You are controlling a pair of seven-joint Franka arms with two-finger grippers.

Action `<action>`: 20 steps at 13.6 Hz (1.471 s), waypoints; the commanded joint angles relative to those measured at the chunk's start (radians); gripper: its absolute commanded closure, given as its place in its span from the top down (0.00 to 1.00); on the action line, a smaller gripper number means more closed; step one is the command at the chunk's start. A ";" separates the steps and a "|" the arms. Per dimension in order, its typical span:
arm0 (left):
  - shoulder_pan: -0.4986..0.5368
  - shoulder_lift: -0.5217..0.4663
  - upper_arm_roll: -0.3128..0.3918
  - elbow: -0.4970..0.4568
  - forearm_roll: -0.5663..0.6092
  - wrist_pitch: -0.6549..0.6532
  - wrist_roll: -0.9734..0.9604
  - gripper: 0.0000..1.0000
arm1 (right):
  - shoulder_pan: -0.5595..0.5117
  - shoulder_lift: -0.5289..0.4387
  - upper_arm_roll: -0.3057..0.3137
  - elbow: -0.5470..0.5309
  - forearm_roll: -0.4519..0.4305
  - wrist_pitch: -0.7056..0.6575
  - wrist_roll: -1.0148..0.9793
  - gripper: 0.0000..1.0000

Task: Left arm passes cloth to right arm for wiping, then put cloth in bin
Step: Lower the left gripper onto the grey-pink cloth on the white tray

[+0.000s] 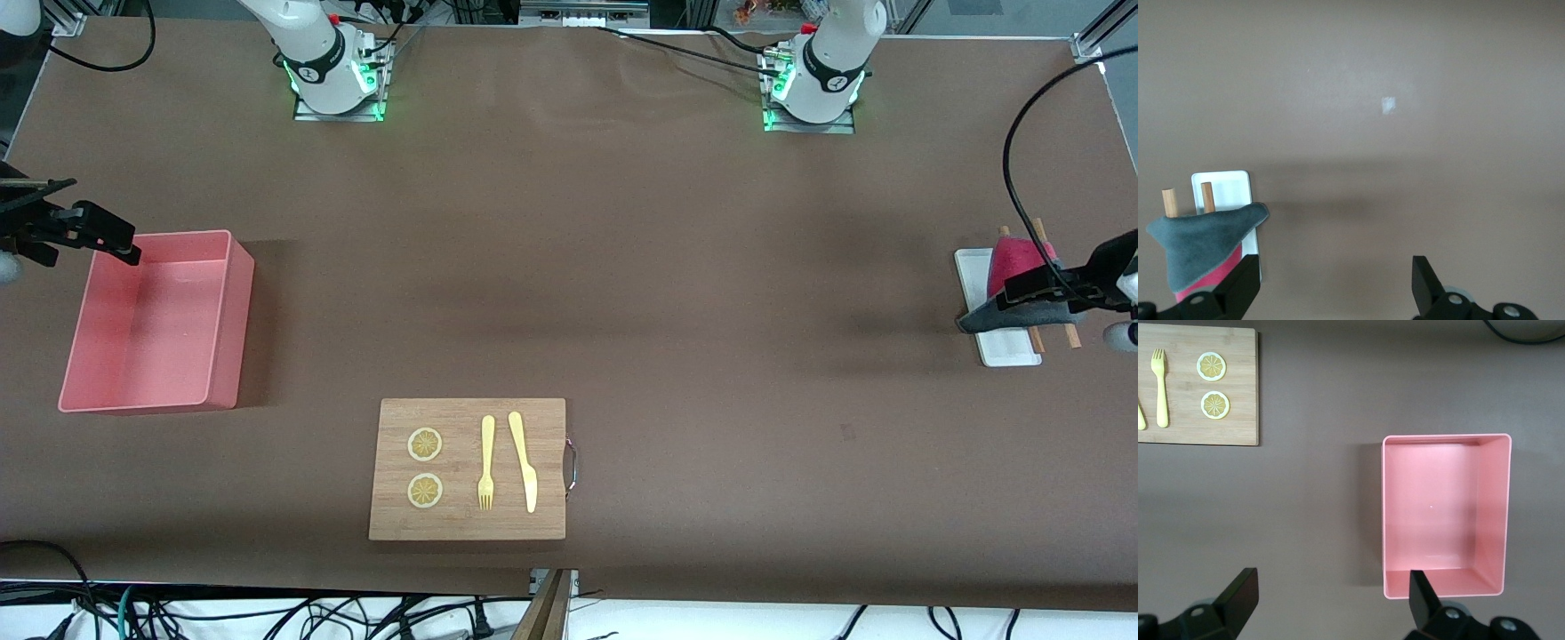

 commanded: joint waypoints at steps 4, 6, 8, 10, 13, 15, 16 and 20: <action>0.100 0.207 -0.004 0.064 0.150 0.021 0.295 1.00 | -0.009 -0.007 0.005 -0.006 0.009 -0.005 0.008 1.00; 0.100 0.234 -0.002 0.063 0.227 0.018 0.445 1.00 | -0.007 -0.005 0.005 -0.006 0.007 -0.003 0.008 1.00; 0.104 0.258 -0.004 0.061 0.298 0.016 0.603 1.00 | -0.006 -0.007 0.005 -0.006 0.007 -0.003 0.008 1.00; 0.104 0.283 -0.004 0.061 0.338 0.021 0.758 1.00 | -0.009 -0.005 0.005 -0.006 0.007 -0.005 0.008 1.00; 0.109 0.333 -0.004 0.064 0.344 0.031 0.982 1.00 | -0.009 -0.005 0.005 -0.006 0.009 -0.003 0.003 1.00; 0.107 0.359 -0.001 0.064 0.355 0.028 1.015 1.00 | -0.009 0.001 0.005 -0.006 0.009 -0.002 0.002 1.00; 0.107 0.364 -0.001 0.063 0.384 0.027 1.031 1.00 | -0.009 0.003 0.005 -0.006 0.009 0.000 -0.001 1.00; 0.107 0.381 -0.001 0.066 0.444 0.021 1.095 1.00 | -0.003 0.016 0.007 -0.012 0.009 -0.003 0.000 1.00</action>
